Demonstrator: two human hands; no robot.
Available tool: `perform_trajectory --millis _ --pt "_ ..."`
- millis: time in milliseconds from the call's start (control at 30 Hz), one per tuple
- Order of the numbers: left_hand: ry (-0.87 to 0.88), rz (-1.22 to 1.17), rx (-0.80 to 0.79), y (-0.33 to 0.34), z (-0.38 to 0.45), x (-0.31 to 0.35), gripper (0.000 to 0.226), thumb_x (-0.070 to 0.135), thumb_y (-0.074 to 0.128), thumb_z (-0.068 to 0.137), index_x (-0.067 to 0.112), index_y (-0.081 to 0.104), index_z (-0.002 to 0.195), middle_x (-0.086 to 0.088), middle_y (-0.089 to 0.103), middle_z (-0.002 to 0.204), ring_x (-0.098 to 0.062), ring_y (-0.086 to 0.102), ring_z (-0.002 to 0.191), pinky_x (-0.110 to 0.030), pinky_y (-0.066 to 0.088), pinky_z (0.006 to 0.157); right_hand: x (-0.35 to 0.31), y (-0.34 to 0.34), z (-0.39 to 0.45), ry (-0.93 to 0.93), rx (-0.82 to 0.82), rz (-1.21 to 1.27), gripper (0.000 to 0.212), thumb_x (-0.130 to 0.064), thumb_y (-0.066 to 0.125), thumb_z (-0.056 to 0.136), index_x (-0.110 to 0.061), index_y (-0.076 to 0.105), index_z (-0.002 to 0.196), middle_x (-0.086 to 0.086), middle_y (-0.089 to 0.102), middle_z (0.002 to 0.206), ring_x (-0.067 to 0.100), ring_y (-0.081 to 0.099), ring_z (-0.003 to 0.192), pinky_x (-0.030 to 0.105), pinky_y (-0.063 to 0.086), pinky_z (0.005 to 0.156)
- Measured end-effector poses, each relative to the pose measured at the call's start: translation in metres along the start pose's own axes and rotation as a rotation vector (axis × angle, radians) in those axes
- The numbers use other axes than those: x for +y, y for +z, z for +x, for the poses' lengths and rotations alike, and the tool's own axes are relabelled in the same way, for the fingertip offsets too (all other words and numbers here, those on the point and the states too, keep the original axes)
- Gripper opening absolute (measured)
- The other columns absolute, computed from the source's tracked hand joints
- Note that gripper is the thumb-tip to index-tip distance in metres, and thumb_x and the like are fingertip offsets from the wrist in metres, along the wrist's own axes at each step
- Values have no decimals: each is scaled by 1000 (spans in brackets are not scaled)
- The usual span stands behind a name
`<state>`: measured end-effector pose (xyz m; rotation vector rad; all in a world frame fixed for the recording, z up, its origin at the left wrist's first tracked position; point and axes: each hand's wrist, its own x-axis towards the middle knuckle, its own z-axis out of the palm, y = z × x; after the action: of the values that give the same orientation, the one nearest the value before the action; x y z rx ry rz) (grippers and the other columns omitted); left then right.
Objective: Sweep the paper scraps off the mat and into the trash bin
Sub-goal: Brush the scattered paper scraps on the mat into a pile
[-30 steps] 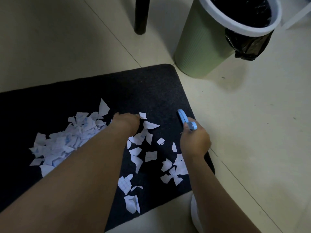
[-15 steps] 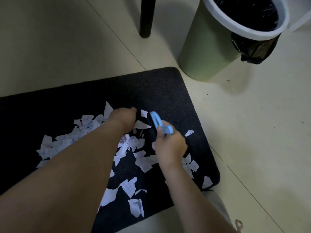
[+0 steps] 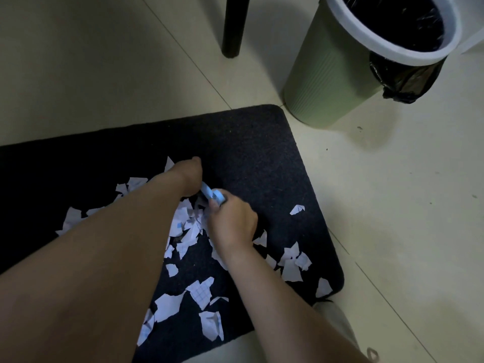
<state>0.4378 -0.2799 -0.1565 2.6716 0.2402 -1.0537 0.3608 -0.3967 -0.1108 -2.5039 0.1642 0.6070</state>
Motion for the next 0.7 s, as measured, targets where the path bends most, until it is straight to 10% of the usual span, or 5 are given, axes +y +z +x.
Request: perform_trajectory --millis 533,700 --pt "-9 1 -41 12 -15 -5 65 10 52 95 6 19 151 -16 38 148 -29 44 133 -34 39 109 9 -4 -19 73 55 206 23 -30 48 97 -32 63 115 -7 69 95 9 60 80 18 38 65" --pt "86 26 -79 18 -22 8 58 2 49 92 7 28 146 -17 50 134 -29 55 119 -35 47 101 47 -44 -19 198 376 217 24 -34 51 95 -33 65 115 -14 52 65 5 51 58 19 36 53"
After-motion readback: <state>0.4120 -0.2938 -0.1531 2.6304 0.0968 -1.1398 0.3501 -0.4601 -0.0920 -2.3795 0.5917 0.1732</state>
